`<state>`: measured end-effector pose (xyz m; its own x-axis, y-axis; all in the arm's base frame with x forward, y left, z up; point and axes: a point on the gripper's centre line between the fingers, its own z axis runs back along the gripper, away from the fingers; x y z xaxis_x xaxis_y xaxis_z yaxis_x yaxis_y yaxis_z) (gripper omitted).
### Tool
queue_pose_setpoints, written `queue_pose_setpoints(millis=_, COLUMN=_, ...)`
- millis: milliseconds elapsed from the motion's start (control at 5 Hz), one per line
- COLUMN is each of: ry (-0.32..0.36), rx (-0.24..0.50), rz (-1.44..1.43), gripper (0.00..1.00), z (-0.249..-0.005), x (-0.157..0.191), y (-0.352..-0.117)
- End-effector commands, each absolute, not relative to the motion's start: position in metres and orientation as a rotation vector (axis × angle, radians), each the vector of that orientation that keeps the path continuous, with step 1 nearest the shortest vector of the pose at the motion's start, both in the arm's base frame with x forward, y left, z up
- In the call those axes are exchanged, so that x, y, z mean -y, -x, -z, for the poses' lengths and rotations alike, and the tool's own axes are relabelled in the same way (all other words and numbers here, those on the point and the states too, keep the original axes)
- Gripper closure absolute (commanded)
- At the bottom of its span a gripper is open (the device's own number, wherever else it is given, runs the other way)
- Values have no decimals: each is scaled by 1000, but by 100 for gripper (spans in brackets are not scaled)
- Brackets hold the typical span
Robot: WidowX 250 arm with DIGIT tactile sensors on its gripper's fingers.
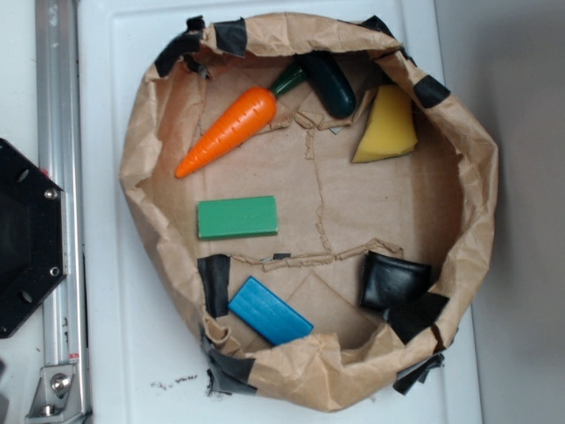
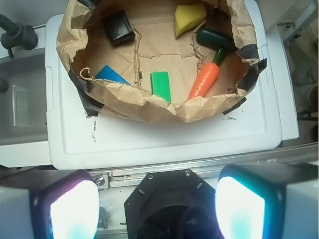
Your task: Grab the blue block.
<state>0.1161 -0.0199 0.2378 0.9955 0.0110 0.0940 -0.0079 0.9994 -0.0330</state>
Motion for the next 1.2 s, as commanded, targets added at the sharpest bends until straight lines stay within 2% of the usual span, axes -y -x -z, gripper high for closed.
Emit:
queue_pose_setpoints(millis=0, ry=33, rx=94, rz=-9, gripper=0, z=-238, x=20, y=-116)
queue_pose_setpoints(millis=200, ry=-19, rx=143, rz=23, gripper=0, z=-221, x=25, y=-166)
queue_pose_setpoints(millis=400, ry=-41, rx=126, rz=66, gripper=0, z=-195, x=36, y=-216)
queue_pose_setpoints(millis=600, ry=-29, rx=82, rz=119, gripper=0, z=-167, x=37, y=-254)
queue_pose_setpoints(millis=800, ry=88, rx=43, rz=224, gripper=0, z=-138, x=36, y=-264)
queue_pose_setpoints(millis=1000, ry=187, rx=11, rz=345, gripper=0, z=-116, x=48, y=-258)
